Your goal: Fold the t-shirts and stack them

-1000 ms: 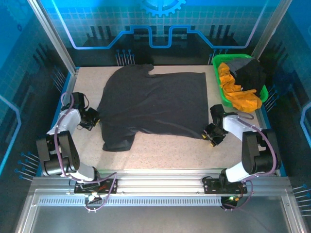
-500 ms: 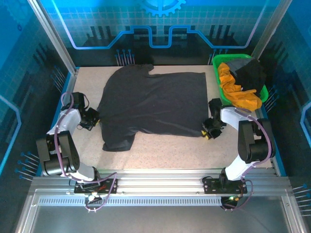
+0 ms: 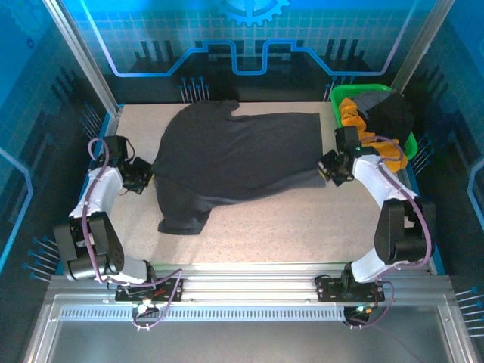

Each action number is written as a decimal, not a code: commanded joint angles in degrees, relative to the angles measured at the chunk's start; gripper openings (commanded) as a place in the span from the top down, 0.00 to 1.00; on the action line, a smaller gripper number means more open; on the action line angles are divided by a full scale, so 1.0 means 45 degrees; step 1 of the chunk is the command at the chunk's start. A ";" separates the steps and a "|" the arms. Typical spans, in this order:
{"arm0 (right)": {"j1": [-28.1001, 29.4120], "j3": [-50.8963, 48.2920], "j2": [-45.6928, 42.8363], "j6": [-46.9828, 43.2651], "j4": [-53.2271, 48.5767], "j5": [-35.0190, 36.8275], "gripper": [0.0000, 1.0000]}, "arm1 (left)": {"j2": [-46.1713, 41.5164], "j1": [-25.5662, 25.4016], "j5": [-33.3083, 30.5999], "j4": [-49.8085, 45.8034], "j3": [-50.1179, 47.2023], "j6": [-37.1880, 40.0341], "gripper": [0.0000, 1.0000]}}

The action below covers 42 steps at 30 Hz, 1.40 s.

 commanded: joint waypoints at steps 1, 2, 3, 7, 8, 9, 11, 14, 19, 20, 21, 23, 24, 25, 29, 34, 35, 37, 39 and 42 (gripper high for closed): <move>-0.0034 0.1315 -0.0696 -0.1061 0.0396 -0.0004 1.00 | -0.0678 -0.0235 0.0748 0.1400 0.0932 -0.2101 1.00; 0.0003 0.1702 -0.0785 -0.1190 0.0437 0.0012 1.00 | -0.0763 -0.0324 0.0763 0.1750 0.1263 -0.2587 1.00; 0.0024 0.2007 -0.0875 -0.1283 0.0541 0.0010 1.00 | -0.0820 -0.0377 0.0746 0.1985 0.1646 -0.2881 1.00; -0.0003 0.3093 -0.1483 -0.1483 0.1104 0.0049 1.00 | -0.1180 -0.0407 0.0591 0.2411 0.3635 -0.3500 1.00; 0.0002 0.3386 -0.1667 -0.1557 0.1210 0.0059 1.00 | -0.1315 -0.0385 0.0484 0.2388 0.4116 -0.3567 1.00; -0.0020 0.3603 -0.1817 -0.1607 0.1323 0.0042 1.00 | -0.1463 -0.0395 0.0397 0.2461 0.4464 -0.3644 1.00; -0.0131 0.4081 -0.2161 -0.1675 0.1409 0.0011 1.00 | -0.1842 -0.0366 0.0209 0.2520 0.5128 -0.3917 1.00; -0.0451 0.4640 -0.2846 -0.1639 0.1513 -0.0236 1.00 | -0.2500 -0.0331 -0.0046 0.2742 0.5748 -0.4279 1.00; -0.1133 0.5027 -0.4275 -0.1503 0.1740 -0.0776 1.00 | -0.3546 -0.0161 -0.0427 0.2884 0.6782 -0.4528 1.00; -0.1377 0.4993 -0.4649 -0.1386 0.1899 -0.0953 1.00 | -0.3759 -0.0133 -0.0536 0.2941 0.7029 -0.4571 1.00; -0.1619 0.4988 -0.5050 -0.1287 0.2034 -0.1115 1.00 | -0.3921 -0.0117 -0.0651 0.2997 0.7329 -0.4630 1.00; -0.2001 0.4979 -0.5689 -0.1178 0.2335 -0.1340 1.00 | -0.4145 -0.0092 -0.0892 0.3029 0.7917 -0.4740 1.00; -0.2054 0.5062 -0.5946 -0.1190 0.2393 -0.1295 1.00 | -0.4193 -0.0092 -0.1043 0.3012 0.8311 -0.4792 1.00; -0.2062 0.5164 -0.6100 -0.1223 0.2396 -0.1236 1.00 | -0.4227 -0.0080 -0.1170 0.2968 0.8639 -0.4810 1.00; -0.2073 0.5381 -0.6128 -0.0682 0.3008 -0.1336 1.00 | -0.3845 -0.0072 -0.1487 0.2336 1.0091 -0.4806 1.00; -0.1953 0.5812 -0.4499 0.0029 0.3754 -0.1904 1.00 | -0.2178 0.0006 -0.0537 0.1561 1.0426 -0.5158 1.00; -0.1865 0.6038 -0.3929 0.0204 0.3889 -0.2081 1.00 | -0.1662 0.0006 -0.0229 0.1682 1.0406 -0.5293 1.00; -0.1605 0.6554 -0.2742 0.0393 0.4619 -0.2474 1.00 | -0.0654 0.0059 0.0472 0.2349 1.0515 -0.5387 1.00; -0.1406 0.7581 -0.1354 0.0515 0.4787 -0.2971 1.00 | 0.0549 0.0140 0.1092 0.2525 1.1267 -0.5344 1.00; -0.1187 0.9407 0.0371 0.0642 0.4744 -0.3564 1.00 | 0.2280 0.0389 0.2015 0.2715 1.2905 -0.5699 1.00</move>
